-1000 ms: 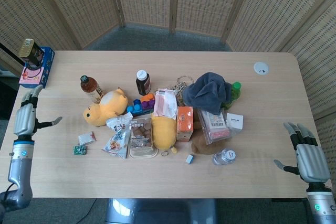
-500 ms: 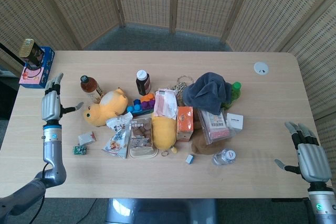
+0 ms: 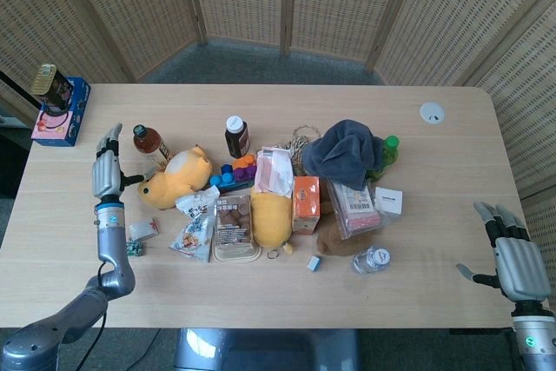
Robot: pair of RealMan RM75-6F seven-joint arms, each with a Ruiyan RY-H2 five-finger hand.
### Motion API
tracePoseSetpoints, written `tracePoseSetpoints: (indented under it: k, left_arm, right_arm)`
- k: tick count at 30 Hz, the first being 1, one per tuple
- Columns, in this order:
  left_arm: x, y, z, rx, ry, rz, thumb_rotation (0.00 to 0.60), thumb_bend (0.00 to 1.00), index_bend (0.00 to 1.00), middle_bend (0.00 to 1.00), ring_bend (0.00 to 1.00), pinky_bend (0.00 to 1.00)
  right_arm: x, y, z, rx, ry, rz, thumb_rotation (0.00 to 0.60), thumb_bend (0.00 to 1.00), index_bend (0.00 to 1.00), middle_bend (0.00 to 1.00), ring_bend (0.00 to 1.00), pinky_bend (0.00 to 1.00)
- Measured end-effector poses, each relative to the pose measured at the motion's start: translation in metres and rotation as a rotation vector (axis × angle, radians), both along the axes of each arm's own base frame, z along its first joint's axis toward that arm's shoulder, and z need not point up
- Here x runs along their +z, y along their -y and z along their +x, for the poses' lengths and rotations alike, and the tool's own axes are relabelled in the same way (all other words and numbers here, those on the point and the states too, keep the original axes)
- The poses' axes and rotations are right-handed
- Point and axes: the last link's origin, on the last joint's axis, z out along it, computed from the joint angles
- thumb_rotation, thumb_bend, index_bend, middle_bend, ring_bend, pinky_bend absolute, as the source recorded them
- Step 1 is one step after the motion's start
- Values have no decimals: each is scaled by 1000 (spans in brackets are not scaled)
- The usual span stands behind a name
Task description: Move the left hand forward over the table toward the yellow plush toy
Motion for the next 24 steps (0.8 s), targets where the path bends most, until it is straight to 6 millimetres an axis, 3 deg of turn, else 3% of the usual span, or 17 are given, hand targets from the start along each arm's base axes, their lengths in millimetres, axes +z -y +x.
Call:
tracePoseSetpoints:
  k: [15,17,19,21,22,24]
  left_arm:
    - [-20,-29,30,5,18,-40,600,0,29,20,0,33]
    - [-21,-32,32,25,20,-32,600,0,190,183,93,180]
    - [-21,-33,36,38,17,-17,600,26,495,583,422,459]
    - [-21,-34,39,35,4,-1,600,97,715,873,676,671]
    - [-21,-34,42,28,0,10,600,133,782,939,733,731]
    - [-21,-35,45,22,-2,18,600,150,800,950,742,746]
  right_arm:
    - [5,4,-9,-36,3,-13,599,0,0,0,0,0]
    - [4,5,-10,-39,0,-13,600,0,0,0,0,0]
    - [4,6,-12,-45,1,-14,600,0,0,0,0,0]
    - [5,6,-13,-49,3,-17,600,0,0,0,0,0]
    - [5,7,-13,-52,4,-17,600,0,0,0,0,0]
    - [5,8,-14,-54,5,-15,600,0,0,0,0,0]
